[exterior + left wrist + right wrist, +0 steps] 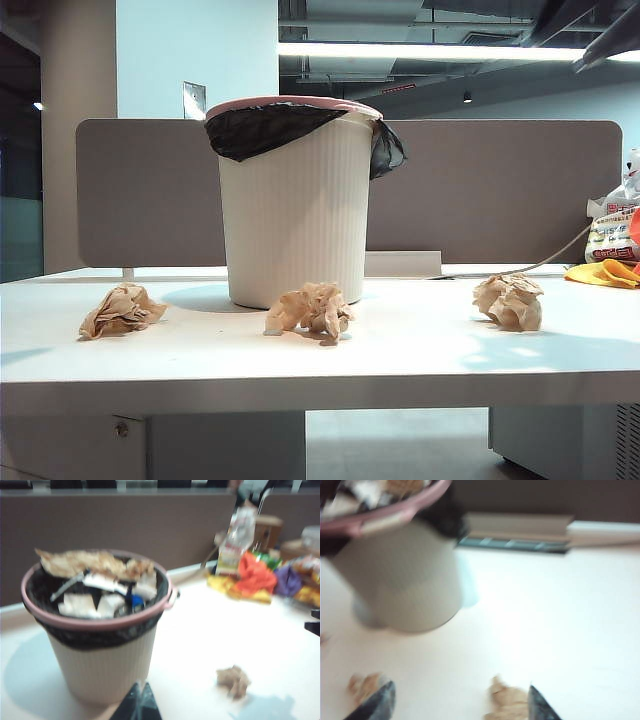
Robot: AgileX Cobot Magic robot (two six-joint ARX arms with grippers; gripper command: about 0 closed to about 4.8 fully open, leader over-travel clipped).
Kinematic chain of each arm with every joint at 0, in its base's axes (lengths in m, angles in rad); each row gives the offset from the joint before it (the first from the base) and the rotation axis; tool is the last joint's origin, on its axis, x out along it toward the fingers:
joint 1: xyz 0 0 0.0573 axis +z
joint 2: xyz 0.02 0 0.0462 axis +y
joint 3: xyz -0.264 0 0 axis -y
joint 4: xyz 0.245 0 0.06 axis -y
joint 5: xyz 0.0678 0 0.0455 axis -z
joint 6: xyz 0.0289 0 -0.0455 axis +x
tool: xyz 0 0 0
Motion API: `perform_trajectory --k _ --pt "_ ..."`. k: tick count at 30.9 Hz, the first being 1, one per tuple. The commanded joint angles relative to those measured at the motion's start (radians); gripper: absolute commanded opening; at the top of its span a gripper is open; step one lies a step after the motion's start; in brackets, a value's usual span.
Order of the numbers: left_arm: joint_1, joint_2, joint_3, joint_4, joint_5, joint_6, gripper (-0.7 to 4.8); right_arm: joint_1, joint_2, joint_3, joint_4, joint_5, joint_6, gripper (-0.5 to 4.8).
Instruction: Pick up all the trash on the table and put it in the trash can.
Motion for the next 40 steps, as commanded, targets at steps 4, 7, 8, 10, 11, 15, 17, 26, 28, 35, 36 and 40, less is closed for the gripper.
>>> perform_trajectory --k 4,7,8,10,11,15,17,26,28,35,36,40 --pt "-0.069 0.096 0.008 -0.004 -0.005 0.007 -0.05 0.087 0.182 0.005 0.043 0.170 -0.118 4.79" --pt "-0.073 0.124 0.008 -0.006 0.011 0.007 -0.05 0.088 0.272 0.005 0.068 0.171 -0.068 4.79" --pt "-0.076 0.133 0.008 -0.006 0.021 0.007 -0.05 0.088 0.300 0.005 0.073 0.172 -0.061 4.79" --pt "-0.087 0.148 0.008 -0.006 0.025 0.007 -0.05 0.088 0.362 0.005 0.080 0.172 -0.050 4.79" --pt "-0.086 0.154 0.008 -0.008 0.025 0.007 -0.05 0.088 0.389 0.005 0.082 0.171 -0.050 4.79" --pt "-0.085 0.160 0.008 -0.032 0.006 0.008 -0.05 0.095 0.496 0.006 0.097 0.128 -0.041 4.79" --pt "-0.085 0.159 0.008 -0.043 0.007 0.009 -0.05 0.095 0.533 0.006 0.108 0.140 -0.042 4.79" --pt "-0.084 0.160 0.007 -0.130 0.007 0.011 -0.05 0.094 0.605 0.034 0.224 0.221 -0.035 4.79" --pt "-0.084 0.159 0.007 -0.158 0.006 0.012 -0.05 0.094 0.636 0.060 0.229 0.231 -0.027 4.79" --pt "-0.084 0.159 0.007 -0.225 0.007 0.015 -0.05 0.094 0.733 0.140 0.139 0.231 -0.019 4.79" --pt "-0.084 0.159 0.007 -0.232 0.007 0.015 -0.05 0.094 0.735 0.144 0.124 0.231 -0.019 4.29" --pt "-0.084 0.159 0.007 -0.242 0.006 0.015 -0.05 0.094 0.730 0.171 0.053 0.230 -0.020 0.06"
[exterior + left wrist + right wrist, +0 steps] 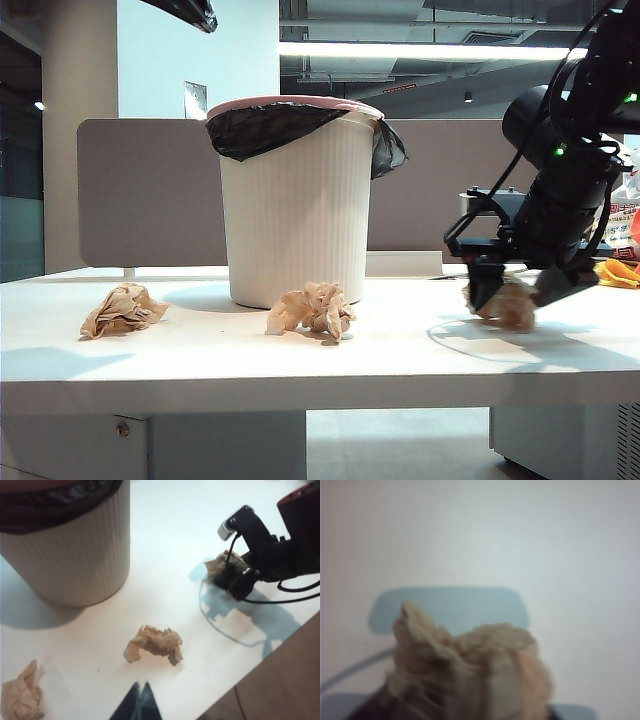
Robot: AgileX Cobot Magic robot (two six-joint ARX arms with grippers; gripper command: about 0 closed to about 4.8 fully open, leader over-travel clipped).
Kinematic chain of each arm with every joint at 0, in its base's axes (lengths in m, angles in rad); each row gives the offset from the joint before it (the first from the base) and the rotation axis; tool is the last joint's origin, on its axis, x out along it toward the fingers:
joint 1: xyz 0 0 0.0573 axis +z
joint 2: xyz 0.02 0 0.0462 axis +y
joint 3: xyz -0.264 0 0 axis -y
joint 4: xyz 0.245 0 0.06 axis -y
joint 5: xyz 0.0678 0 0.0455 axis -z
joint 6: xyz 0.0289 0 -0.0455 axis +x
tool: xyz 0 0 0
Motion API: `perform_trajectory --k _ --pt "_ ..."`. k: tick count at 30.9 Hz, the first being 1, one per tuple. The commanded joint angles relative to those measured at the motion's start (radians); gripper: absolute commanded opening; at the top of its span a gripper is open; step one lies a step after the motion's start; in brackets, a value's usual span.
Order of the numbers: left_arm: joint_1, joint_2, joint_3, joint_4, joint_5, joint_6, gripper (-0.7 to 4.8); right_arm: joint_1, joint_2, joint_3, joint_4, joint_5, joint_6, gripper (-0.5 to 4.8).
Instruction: Pick up all the trash on the table and put it in the trash can.
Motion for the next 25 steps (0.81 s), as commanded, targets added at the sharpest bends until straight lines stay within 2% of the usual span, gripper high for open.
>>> perform_trajectory --k 1,5,9,14,18,25 --pt "-0.002 -0.004 0.005 0.001 0.001 0.004 -0.05 0.001 -0.016 0.039 -0.063 0.000 0.001 -0.01" --pt "-0.002 -0.005 0.006 0.009 0.001 0.004 -0.05 0.011 -0.074 0.100 -0.145 -0.006 0.002 -0.08" --pt "-0.002 -0.006 0.006 0.080 -0.001 0.003 -0.05 0.031 -0.213 0.177 -0.176 -0.113 0.002 -0.08" --pt "0.005 -0.006 0.040 0.195 -0.089 0.003 -0.05 0.078 -0.342 0.360 -0.166 -0.136 0.001 -0.08" --pt "0.033 0.010 0.132 0.220 -0.148 0.017 -0.05 0.111 -0.322 0.561 -0.167 -0.177 -0.014 -0.08" --pt "0.157 0.080 0.326 0.222 -0.060 0.034 -0.05 0.152 -0.113 0.929 -0.183 -0.187 -0.001 -0.08"
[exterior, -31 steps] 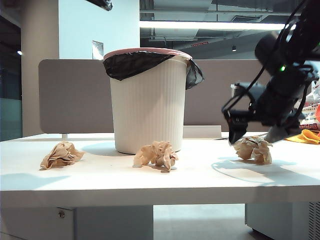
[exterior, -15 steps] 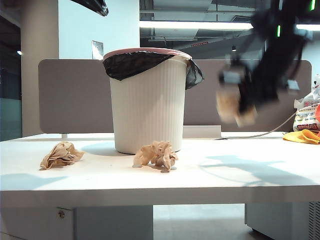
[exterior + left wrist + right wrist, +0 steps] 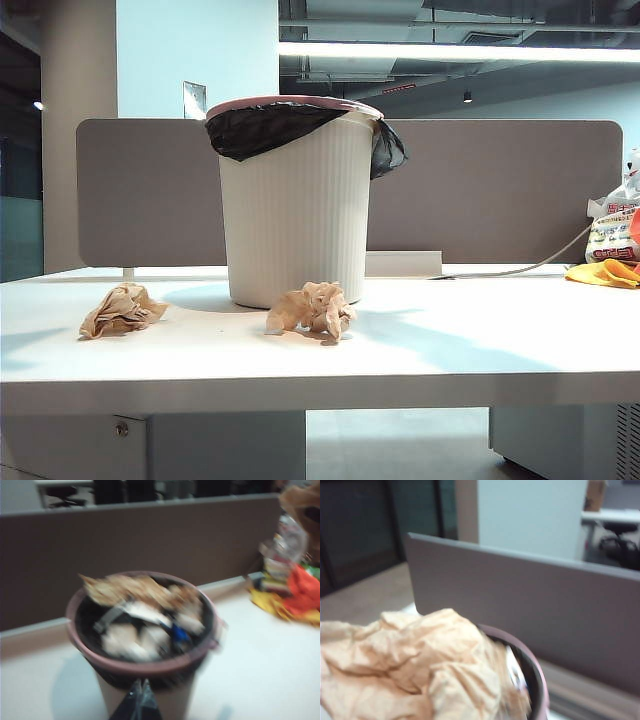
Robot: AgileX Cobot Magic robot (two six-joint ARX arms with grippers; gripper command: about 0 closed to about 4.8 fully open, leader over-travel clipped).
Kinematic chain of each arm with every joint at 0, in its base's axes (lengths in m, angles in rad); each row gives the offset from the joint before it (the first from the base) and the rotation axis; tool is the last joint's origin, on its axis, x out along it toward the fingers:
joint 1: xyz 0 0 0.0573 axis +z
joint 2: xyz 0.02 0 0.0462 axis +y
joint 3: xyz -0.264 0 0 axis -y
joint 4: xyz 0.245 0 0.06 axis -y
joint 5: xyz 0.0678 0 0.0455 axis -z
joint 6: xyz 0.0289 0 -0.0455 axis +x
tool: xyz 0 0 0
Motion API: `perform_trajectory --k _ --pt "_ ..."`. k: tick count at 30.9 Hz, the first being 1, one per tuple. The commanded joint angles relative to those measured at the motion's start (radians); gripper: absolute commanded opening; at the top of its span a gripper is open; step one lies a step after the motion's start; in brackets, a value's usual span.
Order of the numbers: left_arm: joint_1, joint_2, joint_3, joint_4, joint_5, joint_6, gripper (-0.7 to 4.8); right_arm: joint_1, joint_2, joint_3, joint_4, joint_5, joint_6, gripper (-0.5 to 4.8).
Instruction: Pick up all the trash on the table and put it in the trash can.
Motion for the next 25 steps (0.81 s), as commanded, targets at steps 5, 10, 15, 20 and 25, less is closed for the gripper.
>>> perform_trajectory --k 5,10,15,20,25 --pt "0.090 0.053 0.117 -0.050 0.104 0.007 -0.05 0.032 0.278 0.351 -0.051 -0.048 0.017 -0.08" --pt "0.090 0.053 0.117 -0.136 0.104 0.007 -0.05 0.058 0.461 0.499 -0.051 -0.047 0.017 -0.08" --pt "0.090 0.052 0.117 -0.246 0.104 0.007 -0.05 0.068 0.560 0.515 -0.069 -0.034 0.013 -0.08" --pt "0.090 0.052 0.117 -0.304 0.098 0.007 -0.05 0.068 0.584 0.515 -0.105 -0.034 -0.002 -0.03" --pt "0.090 0.052 0.117 -0.276 0.092 0.007 -0.05 0.068 0.580 0.517 -0.094 -0.032 -0.068 1.40"
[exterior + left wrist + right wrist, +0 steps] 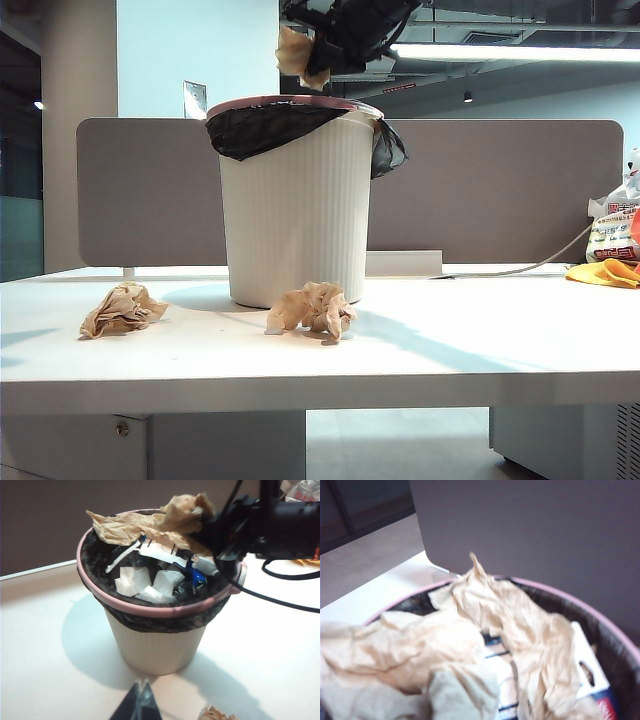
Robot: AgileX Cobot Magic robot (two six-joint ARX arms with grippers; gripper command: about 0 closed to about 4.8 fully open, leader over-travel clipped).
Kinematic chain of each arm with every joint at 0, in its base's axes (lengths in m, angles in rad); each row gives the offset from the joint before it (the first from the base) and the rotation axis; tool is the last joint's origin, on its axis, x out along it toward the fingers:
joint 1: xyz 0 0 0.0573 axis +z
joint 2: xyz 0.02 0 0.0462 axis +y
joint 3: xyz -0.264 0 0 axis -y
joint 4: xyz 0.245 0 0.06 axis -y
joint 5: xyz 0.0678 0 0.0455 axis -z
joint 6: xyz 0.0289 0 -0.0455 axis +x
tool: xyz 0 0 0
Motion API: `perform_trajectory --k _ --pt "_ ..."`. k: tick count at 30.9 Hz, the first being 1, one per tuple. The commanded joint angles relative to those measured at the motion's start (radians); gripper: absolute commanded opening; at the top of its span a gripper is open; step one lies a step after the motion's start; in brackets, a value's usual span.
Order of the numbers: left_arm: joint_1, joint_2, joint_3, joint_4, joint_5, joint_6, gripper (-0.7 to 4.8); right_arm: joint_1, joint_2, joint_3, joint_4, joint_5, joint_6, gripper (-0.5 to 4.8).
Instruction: Pick up all the trash on the table and put it in the trash can.
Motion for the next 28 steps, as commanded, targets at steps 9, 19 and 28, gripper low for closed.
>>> perform_trajectory --k 9,19,28 --pt "0.000 -0.004 0.003 0.069 -0.002 0.004 -0.05 0.002 -0.014 0.014 0.000 0.019 -0.045 4.79" --pt "0.000 -0.011 0.003 0.024 0.005 0.004 -0.05 0.002 -0.090 0.018 -0.060 0.018 -0.046 4.79" --pt "0.000 -0.063 0.005 0.008 0.007 0.003 -0.05 0.002 -0.322 0.017 -0.462 -0.026 -0.045 4.79"
